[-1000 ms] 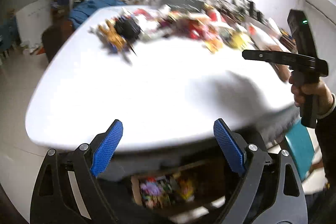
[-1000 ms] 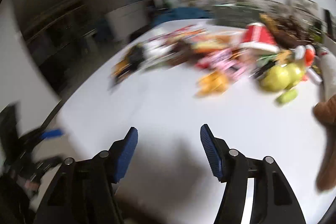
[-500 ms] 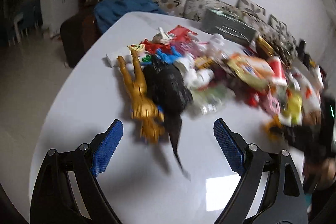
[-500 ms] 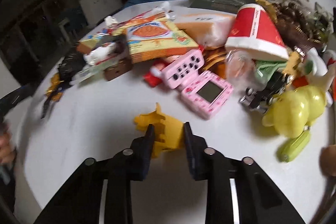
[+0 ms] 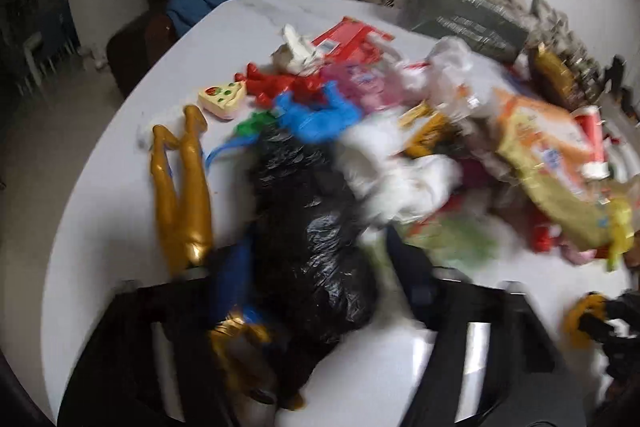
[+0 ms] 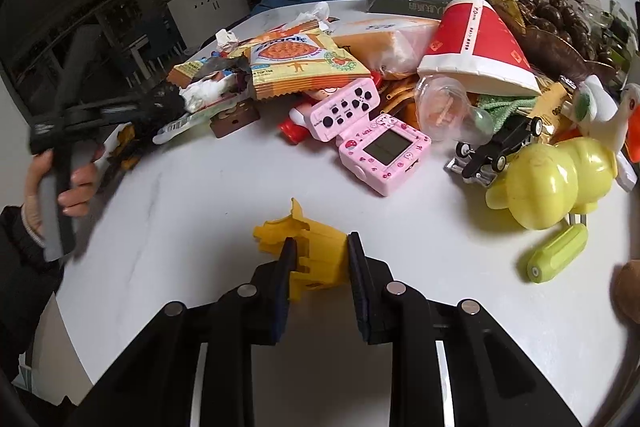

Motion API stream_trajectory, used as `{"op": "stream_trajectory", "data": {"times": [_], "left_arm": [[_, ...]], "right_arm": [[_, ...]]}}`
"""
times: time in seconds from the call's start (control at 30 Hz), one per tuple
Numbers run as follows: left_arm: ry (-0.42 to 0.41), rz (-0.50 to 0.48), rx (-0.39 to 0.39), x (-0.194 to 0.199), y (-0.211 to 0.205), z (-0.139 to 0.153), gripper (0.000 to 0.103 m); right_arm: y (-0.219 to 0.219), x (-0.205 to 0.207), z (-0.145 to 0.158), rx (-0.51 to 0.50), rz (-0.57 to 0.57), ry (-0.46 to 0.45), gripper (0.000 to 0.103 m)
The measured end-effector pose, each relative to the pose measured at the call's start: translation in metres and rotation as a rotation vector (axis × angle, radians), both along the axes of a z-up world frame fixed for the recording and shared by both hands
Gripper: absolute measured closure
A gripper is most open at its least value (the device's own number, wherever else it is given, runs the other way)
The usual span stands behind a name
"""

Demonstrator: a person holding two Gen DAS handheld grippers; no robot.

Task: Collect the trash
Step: 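Grasp the black plastic bag with the left tool while the right tool grasps the yellow toy piece, then drop the black bag and yellow toy piece into the cardboard box with both tools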

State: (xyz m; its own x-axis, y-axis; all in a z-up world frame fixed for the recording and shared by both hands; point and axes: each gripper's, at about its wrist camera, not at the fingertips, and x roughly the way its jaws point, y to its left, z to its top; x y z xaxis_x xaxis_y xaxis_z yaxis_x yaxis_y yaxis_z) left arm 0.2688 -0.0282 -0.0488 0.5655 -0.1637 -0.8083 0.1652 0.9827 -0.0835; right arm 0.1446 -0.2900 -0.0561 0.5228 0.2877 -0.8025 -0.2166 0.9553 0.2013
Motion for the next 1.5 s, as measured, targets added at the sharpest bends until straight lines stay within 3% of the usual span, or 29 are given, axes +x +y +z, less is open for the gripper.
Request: {"op": "stream_trajectory", "data": {"times": [0.1, 0.2, 0.4, 0.53, 0.63, 0.77, 0.9, 1.17, 1.2, 1.23, 1.3, 1.4, 1.5], "left_arm": [[-0.024, -0.027, -0.108, -0.019, 0.015, 0.015, 0.060], [-0.129, -0.061, -0.094, -0.056, 0.019, 0.046, 0.060], [-0.273, -0.120, -0.165, -0.147, 0.029, 0.108, 0.060], [-0.336, -0.180, -0.173, -0.209, 0.031, 0.133, 0.059], [-0.347, -0.208, -0.154, -0.243, 0.031, 0.133, 0.059], [-0.322, -0.270, -0.113, -0.294, 0.029, 0.115, 0.059], [-0.240, -0.345, -0.077, -0.341, 0.022, 0.077, 0.059], [-0.010, -0.450, -0.034, -0.383, 0.005, -0.006, 0.057], [0.024, -0.463, -0.014, -0.383, 0.004, -0.020, 0.051], [0.051, -0.469, 0.000, -0.383, 0.003, -0.031, 0.047], [0.120, -0.481, 0.011, -0.379, 0.005, -0.054, 0.028], [0.223, -0.451, -0.003, -0.368, 0.012, -0.080, 0.028], [0.244, -0.407, -0.023, -0.363, 0.020, -0.081, 0.028]], "right_arm": [[-0.001, -0.007, 0.002, 0.001, -0.014, -0.018, 0.078], [-0.002, -0.019, 0.013, 0.029, -0.014, -0.045, 0.078], [0.001, -0.059, 0.052, 0.076, -0.001, -0.118, 0.078], [0.007, -0.094, 0.079, 0.081, 0.019, -0.175, 0.078], [0.011, -0.125, 0.095, 0.086, 0.045, -0.207, 0.078], [0.018, -0.169, 0.099, 0.099, 0.088, -0.200, 0.078], [0.028, -0.206, 0.081, 0.121, 0.130, -0.125, 0.078], [0.058, -0.251, 0.008, 0.113, 0.189, 0.089, 0.078], [0.062, -0.254, -0.004, 0.096, 0.191, 0.112, 0.076], [0.067, -0.255, -0.020, 0.076, 0.196, 0.143, 0.062], [0.073, -0.255, -0.043, 0.062, 0.191, 0.177, 0.047], [0.076, -0.252, -0.068, 0.074, 0.182, 0.237, 0.047], [0.069, -0.252, -0.060, 0.103, 0.162, 0.219, 0.047]]}}
